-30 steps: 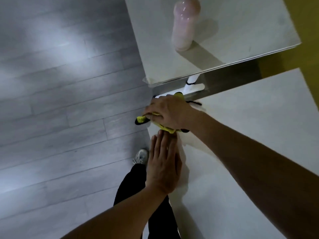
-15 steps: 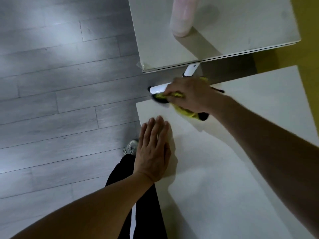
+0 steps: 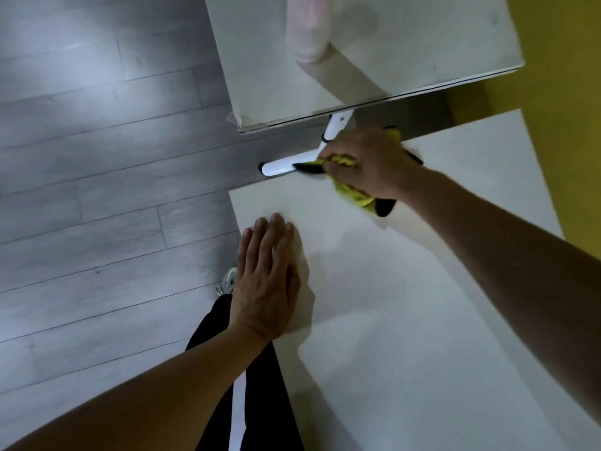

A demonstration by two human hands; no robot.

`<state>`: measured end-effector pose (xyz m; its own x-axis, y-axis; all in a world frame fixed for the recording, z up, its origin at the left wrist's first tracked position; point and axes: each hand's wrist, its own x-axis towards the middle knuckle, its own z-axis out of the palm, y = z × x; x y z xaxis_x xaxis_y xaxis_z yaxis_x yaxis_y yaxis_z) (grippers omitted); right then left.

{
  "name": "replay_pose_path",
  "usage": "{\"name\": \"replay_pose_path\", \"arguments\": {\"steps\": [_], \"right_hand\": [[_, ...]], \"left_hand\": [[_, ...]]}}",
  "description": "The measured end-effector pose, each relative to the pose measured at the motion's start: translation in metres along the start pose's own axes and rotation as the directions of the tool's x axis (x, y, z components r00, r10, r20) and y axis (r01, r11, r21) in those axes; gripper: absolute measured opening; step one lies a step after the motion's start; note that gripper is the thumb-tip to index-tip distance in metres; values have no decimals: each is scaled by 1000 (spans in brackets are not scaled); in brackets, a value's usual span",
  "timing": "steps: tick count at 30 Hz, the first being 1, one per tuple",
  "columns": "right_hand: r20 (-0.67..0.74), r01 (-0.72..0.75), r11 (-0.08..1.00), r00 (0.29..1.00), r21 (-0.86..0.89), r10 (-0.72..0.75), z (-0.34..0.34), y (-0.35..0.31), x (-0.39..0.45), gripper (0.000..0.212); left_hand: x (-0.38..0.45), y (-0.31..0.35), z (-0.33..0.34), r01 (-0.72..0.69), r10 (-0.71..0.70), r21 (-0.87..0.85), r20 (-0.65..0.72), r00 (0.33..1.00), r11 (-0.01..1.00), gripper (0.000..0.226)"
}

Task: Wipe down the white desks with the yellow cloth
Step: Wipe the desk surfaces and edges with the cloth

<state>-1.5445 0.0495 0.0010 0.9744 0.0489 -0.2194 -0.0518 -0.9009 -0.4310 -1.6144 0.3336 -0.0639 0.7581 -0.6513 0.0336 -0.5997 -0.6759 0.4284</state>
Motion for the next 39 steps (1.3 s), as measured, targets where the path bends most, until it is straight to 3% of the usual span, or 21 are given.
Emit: {"name": "replay_pose_path", "arguments": {"steps": [6,13,16,20,24,27,32,36,39], "right_hand": [[-68,-100,993,993,-56,96,-8,24,-14,30],[-90,98,991,990,-96,-107,47,-69,15,29],[-157,100,992,981,-75,-111,48,-68,11,27],[-239,-29,991,971,-131,-4,24,-8,-13,30],[-372,-277,957,900,-90,226,-14,77,-49,31],[-401,-375,926,855,-37,330,-27,108,-57,36],[-434,-429,903,819,-26,377,-24,100,-54,35],[-316,-283,951,920,-129,231,-14,62,-46,35],[-323,-167,977,939,-131,118,5,36,-41,30]], "left_hand": [[0,3,0,11,-11,4,-8,1000,1000,62],[1,8,-6,3,-2,26,-28,1000,1000,60],[4,9,-8,-1,2,35,-33,999,999,59],[4,12,-14,-11,12,62,-6,1000,998,60],[17,16,-21,-11,11,92,-3,1000,996,62],[37,28,-18,-127,124,63,47,991,990,65],[76,51,-2,-320,311,72,109,944,945,63],[78,56,1,-311,296,110,137,945,944,65],[78,58,1,-294,276,113,149,950,949,64]]}}
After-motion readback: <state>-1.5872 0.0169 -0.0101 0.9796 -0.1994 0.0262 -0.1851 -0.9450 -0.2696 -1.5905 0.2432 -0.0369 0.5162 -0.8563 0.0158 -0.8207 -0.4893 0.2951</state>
